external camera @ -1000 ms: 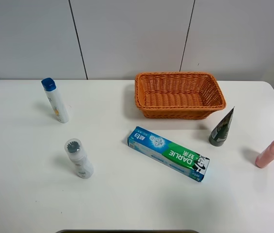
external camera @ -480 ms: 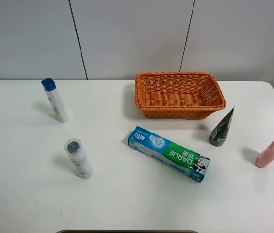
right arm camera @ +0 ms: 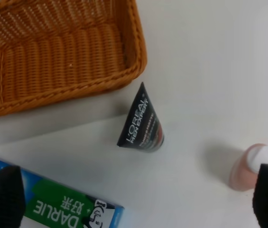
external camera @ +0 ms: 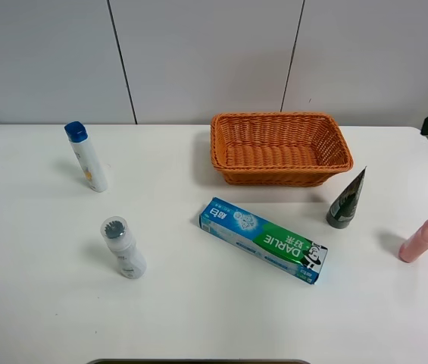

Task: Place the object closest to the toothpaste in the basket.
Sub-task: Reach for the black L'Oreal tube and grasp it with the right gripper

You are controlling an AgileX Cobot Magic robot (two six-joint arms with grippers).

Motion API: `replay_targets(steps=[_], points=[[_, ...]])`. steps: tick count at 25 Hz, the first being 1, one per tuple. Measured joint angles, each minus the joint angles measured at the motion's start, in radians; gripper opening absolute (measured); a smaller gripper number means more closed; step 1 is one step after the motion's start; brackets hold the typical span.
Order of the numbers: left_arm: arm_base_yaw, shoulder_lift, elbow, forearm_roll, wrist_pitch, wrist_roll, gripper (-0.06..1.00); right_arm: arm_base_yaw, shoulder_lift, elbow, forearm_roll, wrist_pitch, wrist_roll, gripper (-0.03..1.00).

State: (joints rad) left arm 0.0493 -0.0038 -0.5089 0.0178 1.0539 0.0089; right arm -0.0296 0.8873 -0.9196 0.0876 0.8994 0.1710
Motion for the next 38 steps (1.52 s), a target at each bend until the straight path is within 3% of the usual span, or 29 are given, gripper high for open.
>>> replay_targets(steps=[11,38], points=[[0.000,0.000,0.000,0.000,0.000,0.000,0.94,0.000,0.343,-0.066,0.074,-0.038,0.027,0.99],[0.000,0.000,0.000,0.000,0.000,0.000,0.94,0.000,0.720,-0.066,0.097,-0.199,0.056,0.99]])
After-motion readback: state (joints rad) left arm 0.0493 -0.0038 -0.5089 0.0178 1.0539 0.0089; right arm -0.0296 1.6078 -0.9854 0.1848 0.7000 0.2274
